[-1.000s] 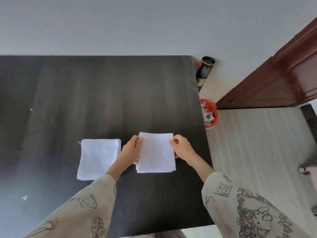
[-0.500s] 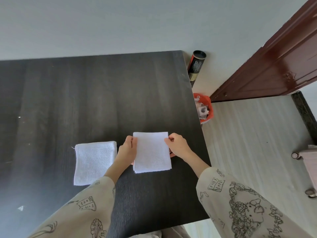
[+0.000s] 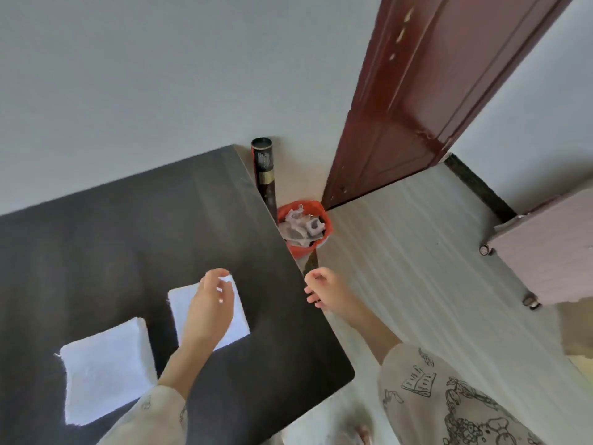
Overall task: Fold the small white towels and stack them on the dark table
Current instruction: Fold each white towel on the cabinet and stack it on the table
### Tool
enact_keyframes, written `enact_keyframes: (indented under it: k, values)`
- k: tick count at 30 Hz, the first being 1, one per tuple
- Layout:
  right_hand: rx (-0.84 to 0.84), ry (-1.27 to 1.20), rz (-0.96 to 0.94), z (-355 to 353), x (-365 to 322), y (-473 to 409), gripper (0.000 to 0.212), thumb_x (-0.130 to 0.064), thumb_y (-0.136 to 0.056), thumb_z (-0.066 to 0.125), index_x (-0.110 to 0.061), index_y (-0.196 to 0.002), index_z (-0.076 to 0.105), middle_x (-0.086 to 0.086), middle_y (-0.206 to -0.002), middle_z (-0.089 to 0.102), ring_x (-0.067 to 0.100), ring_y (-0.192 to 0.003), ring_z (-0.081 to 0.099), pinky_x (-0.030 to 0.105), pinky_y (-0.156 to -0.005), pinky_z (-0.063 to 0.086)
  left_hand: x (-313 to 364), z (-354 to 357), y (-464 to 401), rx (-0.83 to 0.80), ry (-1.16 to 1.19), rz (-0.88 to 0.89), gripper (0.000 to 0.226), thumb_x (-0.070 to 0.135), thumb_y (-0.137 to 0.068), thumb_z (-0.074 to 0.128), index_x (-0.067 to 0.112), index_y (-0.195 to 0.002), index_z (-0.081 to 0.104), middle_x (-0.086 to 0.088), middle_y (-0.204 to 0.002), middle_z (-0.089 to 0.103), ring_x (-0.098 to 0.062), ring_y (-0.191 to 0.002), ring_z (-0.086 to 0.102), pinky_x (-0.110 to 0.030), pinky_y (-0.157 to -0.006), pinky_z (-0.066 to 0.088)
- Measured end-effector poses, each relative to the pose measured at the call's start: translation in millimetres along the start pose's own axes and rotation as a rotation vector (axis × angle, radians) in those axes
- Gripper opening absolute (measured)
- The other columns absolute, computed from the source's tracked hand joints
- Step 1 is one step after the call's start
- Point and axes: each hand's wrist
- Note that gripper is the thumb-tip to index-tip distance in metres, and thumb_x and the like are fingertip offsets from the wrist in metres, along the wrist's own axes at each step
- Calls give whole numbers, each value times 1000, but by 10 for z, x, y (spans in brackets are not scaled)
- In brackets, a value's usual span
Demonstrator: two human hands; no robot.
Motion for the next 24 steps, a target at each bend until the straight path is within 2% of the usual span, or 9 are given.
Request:
enact_keyframes:
  k: [1, 4, 7, 10, 12, 14, 18, 24]
  values:
    - [28, -40, -11, -229, 85, 147, 12, -23, -98, 43, -18, -92, 52, 2, -86, 59, 12, -71, 57, 29, -73, 52, 194, 149, 49, -56, 2, 56, 23, 16, -96, 40, 13, -116, 51, -5, -104, 60, -18, -86, 55, -27, -77, 42]
    - [154, -117, -59, -977, 462, 651, 18, -20, -98, 45, -9, -107, 55, 2, -82, 59, 13, -67, 56, 20, -61, 48, 857, 686, 297, -245, -36, 241, 22, 16, -96, 40, 16, -115, 53, -1, -102, 60, -18, -90, 57, -29, -77, 43]
    - [307, -195, -72, -1751, 991, 1186, 23, -20, -97, 47, -5, -111, 56, 6, -88, 64, 19, -74, 60, 23, -63, 47, 1566, 1326, 704, -390, -86, 428, 24, 16, -97, 40, 12, -115, 55, -3, -100, 59, -22, -95, 58, -24, -78, 39]
    - [455, -268, -55, -2499, 1613, 1795, 20, -19, -96, 48, -6, -108, 58, 6, -89, 65, 18, -74, 62, 25, -65, 49, 2262, 2033, 1230, -481, -89, 539, 28, 13, -97, 41, 6, -119, 55, -9, -111, 61, -26, -107, 57, -27, -86, 39]
    - [569, -329, -38, -2961, 2025, 2214, 16, -20, -96, 49, -9, -103, 58, 3, -86, 65, 17, -74, 62, 26, -67, 49, 2700, 2498, 1575, -580, -60, 625, 22, 9, -95, 44, 6, -112, 58, -9, -102, 63, -29, -100, 61, -24, -80, 41]
    - [690, -391, -8, -3382, 2428, 2610, 12, -20, -96, 49, -13, -99, 58, 1, -84, 65, 15, -72, 61, 25, -66, 48, 3139, 2926, 1932, -693, -35, 721, 17, 8, -94, 46, 12, -105, 58, -2, -93, 62, -25, -91, 64, -24, -77, 42]
    - [915, -513, 46, -4076, 3188, 3237, 12, -18, -96, 49, -12, -101, 58, 2, -83, 65, 15, -70, 60, 24, -63, 47, 3940, 3718, 2571, -857, -32, 868, 17, 11, -94, 46, 19, -105, 57, 0, -94, 65, -15, -83, 63, -27, -79, 48]
    - [1094, -632, 135, -5043, 4225, 3637, 17, -18, -96, 48, -8, -105, 59, 6, -88, 66, 18, -74, 61, 27, -66, 49, 4837, 5033, 3214, -1026, -47, 969, 17, 12, -94, 46, 26, -99, 54, 7, -89, 64, -8, -80, 63, -25, -77, 48]
Point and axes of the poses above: each hand's wrist, its own y-axis away from the middle knuckle, its own z-axis out of the palm, x = y × z
